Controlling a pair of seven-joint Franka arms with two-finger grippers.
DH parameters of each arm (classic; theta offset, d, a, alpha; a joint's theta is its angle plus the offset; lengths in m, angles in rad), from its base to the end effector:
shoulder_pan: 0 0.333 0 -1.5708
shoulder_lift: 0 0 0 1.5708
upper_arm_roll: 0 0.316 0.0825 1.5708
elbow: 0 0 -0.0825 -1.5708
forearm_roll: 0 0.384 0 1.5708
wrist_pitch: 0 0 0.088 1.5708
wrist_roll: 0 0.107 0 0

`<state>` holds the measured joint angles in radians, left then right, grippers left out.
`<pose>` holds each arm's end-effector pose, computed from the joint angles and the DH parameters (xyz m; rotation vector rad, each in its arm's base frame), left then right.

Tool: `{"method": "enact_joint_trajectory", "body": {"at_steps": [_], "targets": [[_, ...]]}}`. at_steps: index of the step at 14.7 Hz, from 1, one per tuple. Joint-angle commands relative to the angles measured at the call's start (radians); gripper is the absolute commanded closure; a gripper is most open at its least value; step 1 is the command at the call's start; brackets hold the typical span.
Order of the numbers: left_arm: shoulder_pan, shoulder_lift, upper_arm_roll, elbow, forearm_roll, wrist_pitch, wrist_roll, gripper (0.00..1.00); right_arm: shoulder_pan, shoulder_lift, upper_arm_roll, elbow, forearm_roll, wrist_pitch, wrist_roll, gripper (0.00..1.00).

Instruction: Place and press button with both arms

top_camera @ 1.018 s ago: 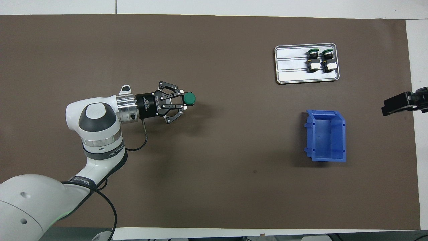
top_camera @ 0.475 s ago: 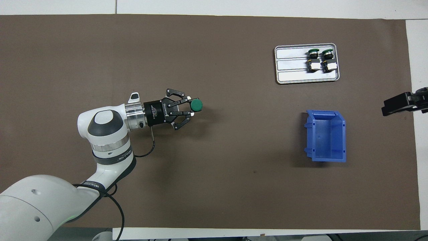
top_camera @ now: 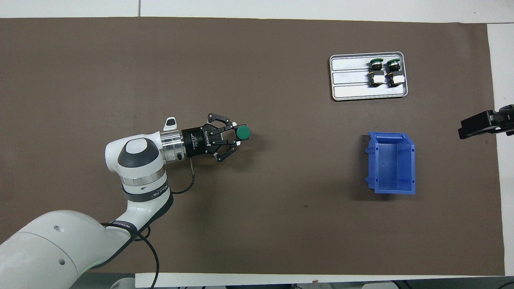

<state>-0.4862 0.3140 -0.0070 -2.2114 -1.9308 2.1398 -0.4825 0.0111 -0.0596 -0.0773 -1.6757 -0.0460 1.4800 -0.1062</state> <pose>0.4689 -0.2974 0.2436 1.3714 1.3805 -0.9193 0.5220 -0.0410 0.6004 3.1039 0.0612 -0.2166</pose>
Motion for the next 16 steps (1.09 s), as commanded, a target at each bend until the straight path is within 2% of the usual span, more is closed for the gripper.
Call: {"method": "enact_joint_trajectory", "body": {"at_steps": [1, 5, 7, 10, 12, 14, 16], "targets": [[-0.011, -0.01, 0.009, -0.03, -0.027, 0.009, 0.036, 0.86, -0.002, -0.013, 0.002, -0.012, 0.005, 0.006, 0.01, 0.02], [-0.015, -0.001, 0.009, -0.027, -0.028, 0.018, 0.044, 0.84, -0.002, -0.013, 0.002, -0.012, 0.005, 0.006, 0.01, 0.02], [-0.017, 0.007, 0.009, -0.027, -0.028, 0.017, 0.058, 0.75, -0.002, -0.013, 0.002, -0.012, 0.005, 0.006, 0.01, 0.02], [-0.017, 0.007, 0.009, -0.028, -0.028, 0.022, 0.059, 0.74, -0.002, -0.013, 0.002, -0.012, 0.005, 0.006, 0.01, 0.02], [-0.017, 0.007, 0.009, -0.028, -0.028, 0.023, 0.061, 0.68, -0.002, -0.013, 0.002, -0.012, 0.005, 0.006, 0.01, 0.02], [-0.017, 0.007, 0.009, -0.028, -0.028, 0.023, 0.062, 0.56, -0.002, -0.013, 0.002, -0.012, 0.006, 0.006, 0.01, 0.02], [-0.017, 0.007, 0.009, -0.028, -0.028, 0.034, 0.062, 0.51, -0.002, -0.013, 0.002, -0.012, 0.005, 0.006, 0.01, 0.02]]}}
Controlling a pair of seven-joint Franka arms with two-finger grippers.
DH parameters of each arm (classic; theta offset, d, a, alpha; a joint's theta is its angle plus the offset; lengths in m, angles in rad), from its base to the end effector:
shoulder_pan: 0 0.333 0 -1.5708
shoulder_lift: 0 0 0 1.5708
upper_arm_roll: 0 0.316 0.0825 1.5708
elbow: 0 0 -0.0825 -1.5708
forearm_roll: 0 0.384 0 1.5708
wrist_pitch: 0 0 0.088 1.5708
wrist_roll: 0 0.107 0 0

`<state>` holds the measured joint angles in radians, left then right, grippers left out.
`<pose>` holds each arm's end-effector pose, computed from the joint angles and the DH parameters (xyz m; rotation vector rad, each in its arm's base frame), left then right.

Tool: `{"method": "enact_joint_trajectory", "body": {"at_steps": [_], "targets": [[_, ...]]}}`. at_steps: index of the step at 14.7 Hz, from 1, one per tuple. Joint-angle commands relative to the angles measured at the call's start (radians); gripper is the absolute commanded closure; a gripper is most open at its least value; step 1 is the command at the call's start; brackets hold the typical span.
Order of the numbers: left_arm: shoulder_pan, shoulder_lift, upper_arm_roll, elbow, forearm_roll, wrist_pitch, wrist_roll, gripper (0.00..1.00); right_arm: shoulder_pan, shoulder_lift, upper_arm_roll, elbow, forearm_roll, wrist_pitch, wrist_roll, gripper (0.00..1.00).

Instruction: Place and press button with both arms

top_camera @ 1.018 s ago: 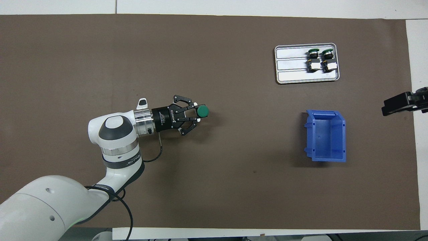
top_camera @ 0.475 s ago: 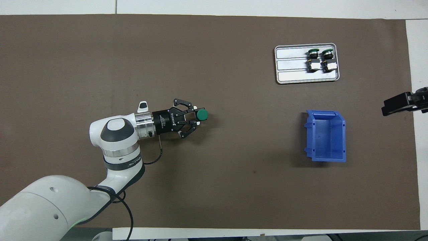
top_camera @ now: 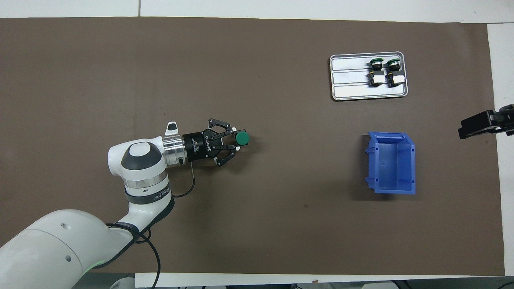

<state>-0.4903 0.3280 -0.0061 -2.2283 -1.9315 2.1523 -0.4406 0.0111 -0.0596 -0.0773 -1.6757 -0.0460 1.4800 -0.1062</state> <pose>0.4618 -0.2939 0.2289 1.4039 1.3846 -0.8965 0.5220 -0.0410 0.6004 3.1039 0.0612 -0.2166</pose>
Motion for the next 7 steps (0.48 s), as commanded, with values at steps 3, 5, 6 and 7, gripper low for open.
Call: {"method": "enact_joint_trajectory", "body": {"at_steps": [3, 5, 6, 7], "targets": [[-0.014, -0.007, 0.008, -0.007, -0.027, 0.041, 0.017, 0.47, -0.002, -0.013, 0.002, -0.012, 0.005, 0.006, 0.01, 0.02], [-0.019, -0.009, 0.008, -0.005, -0.027, 0.055, 0.011, 0.4, -0.002, -0.013, 0.002, -0.012, 0.005, 0.006, 0.01, 0.02], [-0.019, -0.012, 0.008, -0.005, -0.026, 0.075, 0.007, 0.37, -0.002, -0.013, 0.002, -0.012, 0.006, 0.006, 0.01, 0.02], [-0.021, -0.018, 0.005, -0.005, -0.026, 0.089, 0.005, 0.32, -0.002, -0.013, 0.002, -0.012, 0.006, 0.006, 0.01, 0.02]]}}
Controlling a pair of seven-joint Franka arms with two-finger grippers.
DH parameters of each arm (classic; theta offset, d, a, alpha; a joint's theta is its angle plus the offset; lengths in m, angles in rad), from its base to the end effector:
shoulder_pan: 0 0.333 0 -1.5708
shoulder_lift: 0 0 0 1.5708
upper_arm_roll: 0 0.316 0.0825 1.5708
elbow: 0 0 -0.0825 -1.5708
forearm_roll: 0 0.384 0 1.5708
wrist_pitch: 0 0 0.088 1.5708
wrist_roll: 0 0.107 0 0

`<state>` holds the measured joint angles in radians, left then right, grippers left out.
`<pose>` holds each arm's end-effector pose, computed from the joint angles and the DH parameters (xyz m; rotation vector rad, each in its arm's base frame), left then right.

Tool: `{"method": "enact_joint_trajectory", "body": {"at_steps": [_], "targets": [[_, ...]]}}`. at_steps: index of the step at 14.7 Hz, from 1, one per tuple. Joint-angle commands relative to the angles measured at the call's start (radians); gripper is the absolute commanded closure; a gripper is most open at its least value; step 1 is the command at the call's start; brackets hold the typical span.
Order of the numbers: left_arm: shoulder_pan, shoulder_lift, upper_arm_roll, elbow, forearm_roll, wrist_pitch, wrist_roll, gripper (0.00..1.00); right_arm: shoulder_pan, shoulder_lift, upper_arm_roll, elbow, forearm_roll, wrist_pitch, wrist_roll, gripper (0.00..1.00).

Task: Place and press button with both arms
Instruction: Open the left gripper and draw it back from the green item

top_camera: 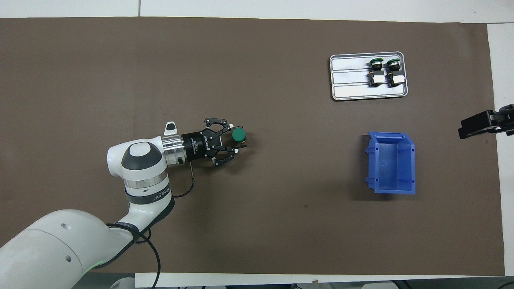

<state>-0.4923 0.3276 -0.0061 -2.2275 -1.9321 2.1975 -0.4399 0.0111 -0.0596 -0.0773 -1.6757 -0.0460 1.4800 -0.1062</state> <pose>0.4635 -0.2896 0.2268 1.4159 1.4176 -0.8568 0.5220 -0.0410 0.6004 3.1039 0.0612 -0.2166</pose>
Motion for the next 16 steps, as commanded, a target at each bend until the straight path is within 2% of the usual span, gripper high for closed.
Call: {"method": "enact_joint_trajectory", "body": {"at_steps": [1, 4, 6, 11, 16], "targets": [[-0.022, -0.021, 0.005, -0.004, -0.025, 0.053, -0.003, 0.26, -0.002, -0.013, 0.002, -0.012, 0.005, 0.006, 0.01, 0.02], [-0.022, -0.042, 0.009, 0.0, -0.013, 0.083, -0.083, 0.0, -0.002, -0.013, 0.002, -0.012, 0.005, 0.006, 0.01, 0.02], [-0.025, -0.073, 0.011, -0.007, -0.004, 0.099, -0.088, 0.0, -0.002, -0.013, 0.002, -0.012, 0.006, 0.006, 0.01, 0.02], [-0.028, -0.15, 0.012, -0.027, 0.142, 0.214, -0.094, 0.0, -0.002, -0.013, 0.002, -0.012, 0.006, 0.006, 0.01, 0.02], [0.017, -0.211, 0.015, -0.027, 0.39, 0.235, -0.105, 0.0, -0.002, -0.013, 0.002, -0.012, 0.006, 0.006, 0.01, 0.02]]}}
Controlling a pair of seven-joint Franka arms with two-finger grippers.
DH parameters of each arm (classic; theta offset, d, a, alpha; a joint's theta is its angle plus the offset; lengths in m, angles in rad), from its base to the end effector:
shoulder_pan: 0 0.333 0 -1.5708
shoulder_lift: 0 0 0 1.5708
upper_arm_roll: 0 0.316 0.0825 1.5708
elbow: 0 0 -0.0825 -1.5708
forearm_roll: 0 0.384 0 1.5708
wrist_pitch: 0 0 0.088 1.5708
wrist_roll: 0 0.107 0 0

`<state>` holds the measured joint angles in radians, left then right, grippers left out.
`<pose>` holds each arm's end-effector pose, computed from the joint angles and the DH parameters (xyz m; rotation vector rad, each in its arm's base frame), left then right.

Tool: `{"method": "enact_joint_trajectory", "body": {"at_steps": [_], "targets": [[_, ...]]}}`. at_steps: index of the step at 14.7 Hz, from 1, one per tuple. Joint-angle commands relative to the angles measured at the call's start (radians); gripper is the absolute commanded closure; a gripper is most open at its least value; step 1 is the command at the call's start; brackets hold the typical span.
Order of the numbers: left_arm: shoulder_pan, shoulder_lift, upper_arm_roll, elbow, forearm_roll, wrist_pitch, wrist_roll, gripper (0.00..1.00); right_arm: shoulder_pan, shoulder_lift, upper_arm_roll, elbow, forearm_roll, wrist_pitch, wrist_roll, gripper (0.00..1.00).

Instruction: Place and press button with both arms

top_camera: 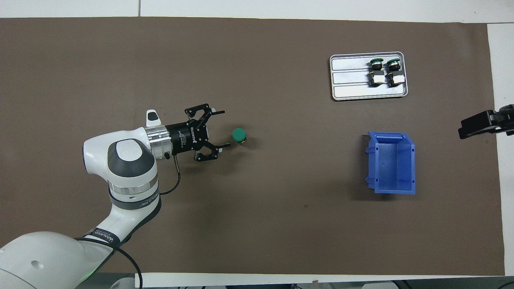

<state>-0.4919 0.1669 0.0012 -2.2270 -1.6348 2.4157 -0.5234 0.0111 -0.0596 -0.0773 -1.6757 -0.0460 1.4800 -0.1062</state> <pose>0.4825 -0.2637 0.3041 1.6832 1.3743 -0.5768 0.5220 -0.0410 0.6004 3.1039 0.0612 -0.2166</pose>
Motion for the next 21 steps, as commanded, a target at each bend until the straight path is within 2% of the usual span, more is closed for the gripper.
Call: {"method": "enact_joint_trajectory", "body": {"at_steps": [1, 8, 10, 12, 15, 19, 21], "targets": [[0.032, -0.058, 0.008, -0.028, 0.155, 0.016, -0.024, 0.0, -0.002, -0.013, 0.002, -0.012, 0.005, 0.006, 0.01, 0.02], [0.088, -0.108, 0.009, -0.014, 0.614, -0.004, -0.032, 0.0, -0.002, -0.013, 0.002, -0.012, 0.006, 0.006, 0.01, 0.02], [0.101, -0.107, 0.009, 0.007, 0.745, -0.055, -0.035, 0.0, -0.002, -0.013, 0.002, -0.012, 0.005, 0.006, 0.01, 0.02], [0.124, -0.107, 0.009, 0.041, 0.863, -0.114, -0.038, 0.0, -0.002, -0.013, 0.002, -0.012, 0.006, 0.006, 0.01, 0.02], [0.15, -0.087, 0.009, 0.145, 1.054, -0.26, -0.056, 0.0, -0.002, -0.013, 0.002, -0.012, 0.005, 0.006, 0.01, 0.02], [0.136, -0.095, 0.008, 0.199, 1.213, -0.293, -0.06, 0.0, -0.002, -0.013, 0.002, -0.012, 0.005, 0.006, 0.01, 0.02], [0.128, -0.093, 0.003, 0.214, 1.332, -0.303, -0.063, 0.0, -0.002, -0.013, 0.002, -0.012, 0.005, 0.006, 0.01, 0.02]]}}
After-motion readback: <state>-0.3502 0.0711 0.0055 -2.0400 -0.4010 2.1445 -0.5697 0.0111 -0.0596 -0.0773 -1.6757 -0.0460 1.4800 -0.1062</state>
